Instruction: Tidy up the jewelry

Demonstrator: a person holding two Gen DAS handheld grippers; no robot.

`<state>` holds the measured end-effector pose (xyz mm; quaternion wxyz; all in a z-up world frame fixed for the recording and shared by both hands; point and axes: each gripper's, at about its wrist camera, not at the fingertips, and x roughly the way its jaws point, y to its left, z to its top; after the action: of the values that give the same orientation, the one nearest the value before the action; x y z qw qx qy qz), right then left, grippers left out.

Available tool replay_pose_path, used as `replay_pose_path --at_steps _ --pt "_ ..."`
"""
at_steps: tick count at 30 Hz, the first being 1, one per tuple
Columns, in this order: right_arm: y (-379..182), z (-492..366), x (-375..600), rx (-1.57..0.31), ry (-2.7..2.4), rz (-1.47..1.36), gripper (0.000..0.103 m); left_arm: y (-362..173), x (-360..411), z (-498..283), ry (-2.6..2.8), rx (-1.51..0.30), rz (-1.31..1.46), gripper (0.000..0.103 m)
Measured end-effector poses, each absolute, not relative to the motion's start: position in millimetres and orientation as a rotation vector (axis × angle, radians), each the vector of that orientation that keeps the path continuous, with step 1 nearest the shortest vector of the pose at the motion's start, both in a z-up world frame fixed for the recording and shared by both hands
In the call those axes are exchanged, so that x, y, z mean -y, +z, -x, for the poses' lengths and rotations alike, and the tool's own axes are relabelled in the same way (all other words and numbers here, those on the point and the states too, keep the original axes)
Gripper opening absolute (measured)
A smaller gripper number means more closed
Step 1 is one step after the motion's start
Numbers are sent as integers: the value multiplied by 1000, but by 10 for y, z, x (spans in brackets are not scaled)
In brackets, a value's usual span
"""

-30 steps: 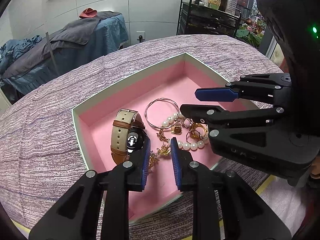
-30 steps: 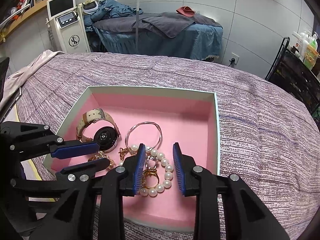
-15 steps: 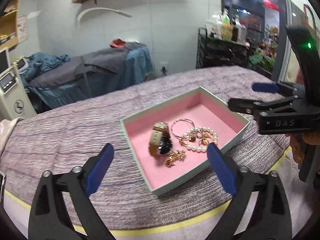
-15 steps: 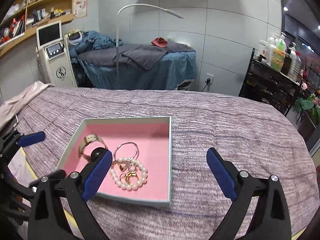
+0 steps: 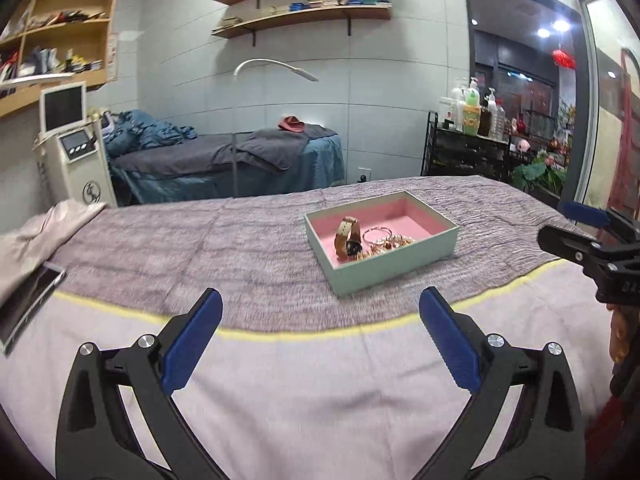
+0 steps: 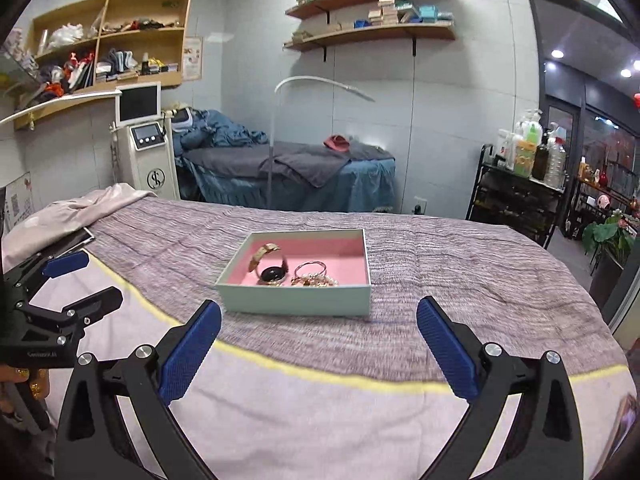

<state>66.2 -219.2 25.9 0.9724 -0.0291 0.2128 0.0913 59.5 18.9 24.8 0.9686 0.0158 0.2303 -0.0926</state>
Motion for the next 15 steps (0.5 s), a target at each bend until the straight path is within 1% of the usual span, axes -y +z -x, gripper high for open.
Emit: replay_pose_path --at_steps 3,7,11,15 --pt "237 -270 2189 -398 163 67 96 206 -234 -266 -154 -483 3 97" --pt "224 168 2146 -346 99 132 96 161 -233 142 -110 -451 -12 97" --pt "243 457 2166 -313 95 110 96 187 -285 532 -78 -378 13 97" --pt "283 635 2183 -286 85 110 96 222 -310 717 -69 -356 18 97"
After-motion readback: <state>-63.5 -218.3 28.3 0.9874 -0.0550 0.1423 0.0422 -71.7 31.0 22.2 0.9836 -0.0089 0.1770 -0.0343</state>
